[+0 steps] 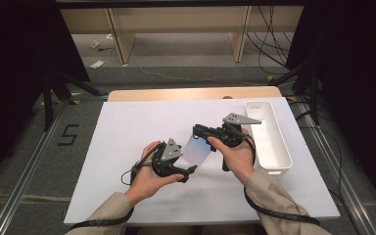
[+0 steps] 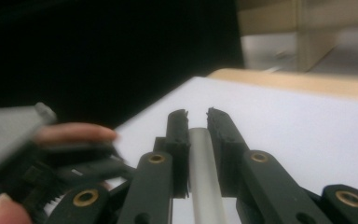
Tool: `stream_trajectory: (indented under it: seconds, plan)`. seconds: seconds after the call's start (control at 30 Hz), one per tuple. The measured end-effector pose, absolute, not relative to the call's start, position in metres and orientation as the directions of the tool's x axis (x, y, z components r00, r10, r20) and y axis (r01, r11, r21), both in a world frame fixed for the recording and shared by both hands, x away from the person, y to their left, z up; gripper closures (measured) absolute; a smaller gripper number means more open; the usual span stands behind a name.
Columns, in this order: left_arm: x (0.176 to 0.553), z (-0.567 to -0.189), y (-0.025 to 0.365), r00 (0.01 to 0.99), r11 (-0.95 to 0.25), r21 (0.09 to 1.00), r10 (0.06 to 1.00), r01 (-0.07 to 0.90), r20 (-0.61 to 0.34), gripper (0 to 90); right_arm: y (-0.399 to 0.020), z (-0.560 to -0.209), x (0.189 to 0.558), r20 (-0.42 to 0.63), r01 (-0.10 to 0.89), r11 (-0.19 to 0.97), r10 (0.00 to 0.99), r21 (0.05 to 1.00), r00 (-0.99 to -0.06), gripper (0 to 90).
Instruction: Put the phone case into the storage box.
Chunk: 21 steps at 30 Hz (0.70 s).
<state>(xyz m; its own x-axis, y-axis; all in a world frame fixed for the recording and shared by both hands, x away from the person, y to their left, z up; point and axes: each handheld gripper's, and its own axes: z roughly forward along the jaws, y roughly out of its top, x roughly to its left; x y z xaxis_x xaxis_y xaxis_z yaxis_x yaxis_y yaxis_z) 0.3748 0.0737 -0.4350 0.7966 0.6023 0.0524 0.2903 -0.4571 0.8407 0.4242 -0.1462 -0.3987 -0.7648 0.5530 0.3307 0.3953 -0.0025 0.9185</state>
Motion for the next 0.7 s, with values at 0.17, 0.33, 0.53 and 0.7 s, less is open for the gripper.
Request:
stream_trajectory:
  seconds: [0.17, 0.33, 0.53, 0.7]
  plan:
    - [0.378, -0.433, 0.080, 0.798, -0.419, 0.859, 0.603, 0.296, 0.019, 11.9, -0.148, -0.388, 0.422, 0.273, 0.348, 0.030, 0.558, 0.937, -0.784, 80.2]
    - [0.379, -0.434, 0.083, 0.802, -0.408, 0.863, 0.597, 0.297, 0.006, 10.3, -0.151, -0.385, 0.423, 0.249, 0.330, 0.053, 0.546, 0.943, -0.800, 80.2]
    - [0.381, -0.434, 0.085, 0.805, -0.397, 0.869, 0.593, 0.295, -0.002, 9.4, -0.152, -0.382, 0.424, 0.198, 0.300, 0.117, 0.521, 0.947, -0.830, 80.1]
    - [0.382, -0.434, 0.086, 0.809, -0.391, 0.871, 0.587, 0.298, -0.013, 10.8, -0.153, -0.379, 0.423, 0.153, 0.269, 0.160, 0.511, 0.950, -0.846, 80.1]
